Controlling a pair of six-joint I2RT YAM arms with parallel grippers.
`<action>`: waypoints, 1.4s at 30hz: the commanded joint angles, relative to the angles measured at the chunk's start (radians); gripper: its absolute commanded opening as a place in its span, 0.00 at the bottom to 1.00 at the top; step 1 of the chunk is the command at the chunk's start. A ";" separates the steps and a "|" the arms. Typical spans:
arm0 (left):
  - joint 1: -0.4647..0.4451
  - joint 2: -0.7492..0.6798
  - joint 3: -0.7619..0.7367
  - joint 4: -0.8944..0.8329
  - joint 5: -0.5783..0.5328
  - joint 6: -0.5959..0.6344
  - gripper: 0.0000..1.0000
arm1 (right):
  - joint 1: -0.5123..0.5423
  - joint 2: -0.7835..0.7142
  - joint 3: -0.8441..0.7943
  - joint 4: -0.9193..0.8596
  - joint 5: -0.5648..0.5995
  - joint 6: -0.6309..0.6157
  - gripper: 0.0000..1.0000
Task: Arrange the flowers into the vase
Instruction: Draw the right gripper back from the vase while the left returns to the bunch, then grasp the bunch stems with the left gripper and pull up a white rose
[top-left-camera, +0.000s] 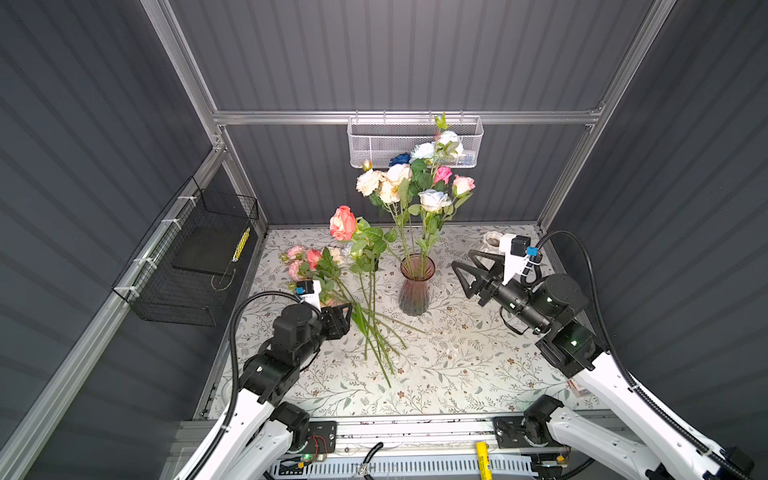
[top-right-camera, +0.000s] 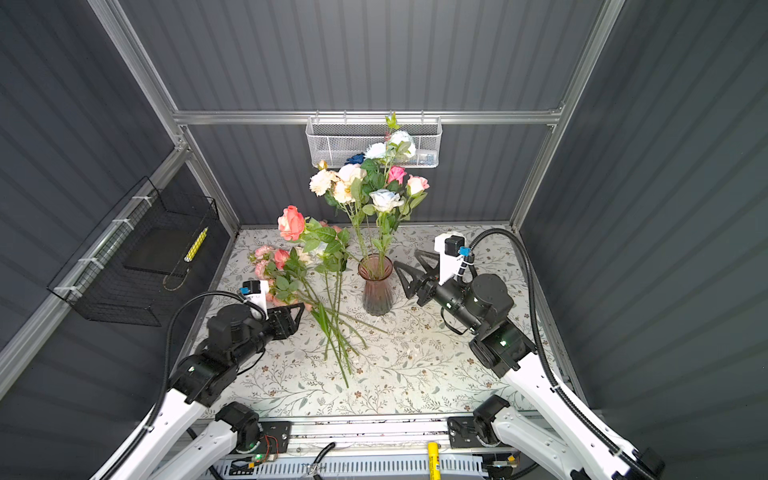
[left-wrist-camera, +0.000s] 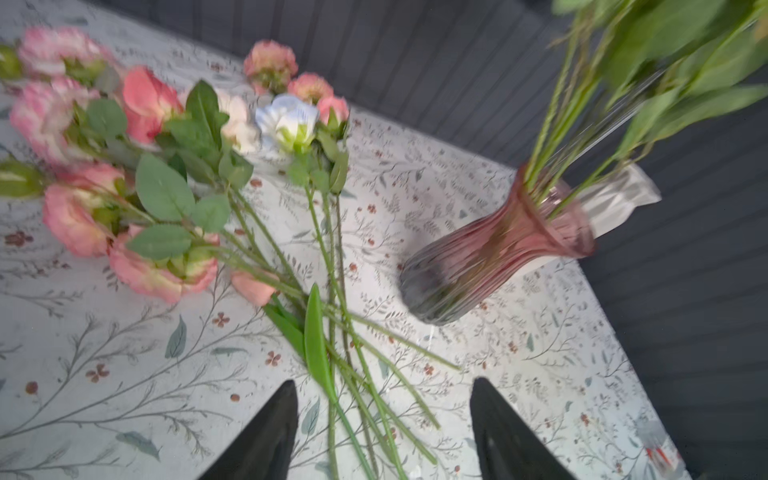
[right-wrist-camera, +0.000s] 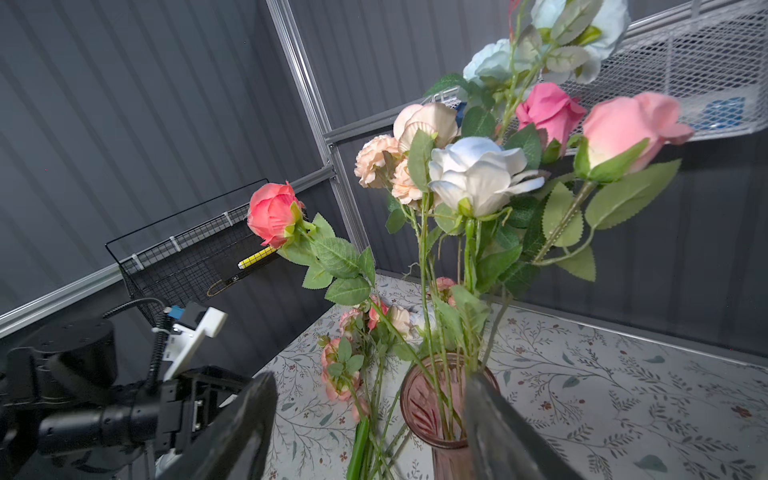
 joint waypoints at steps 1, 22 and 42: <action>-0.001 0.130 -0.050 0.196 0.050 -0.026 0.62 | -0.002 -0.021 -0.017 -0.011 -0.001 0.015 0.72; 0.132 0.937 0.136 0.737 0.044 -0.055 0.46 | -0.001 -0.130 -0.037 -0.065 -0.004 0.003 0.71; 0.135 1.081 0.213 0.793 0.095 -0.068 0.18 | -0.001 -0.129 -0.038 -0.077 -0.003 0.006 0.71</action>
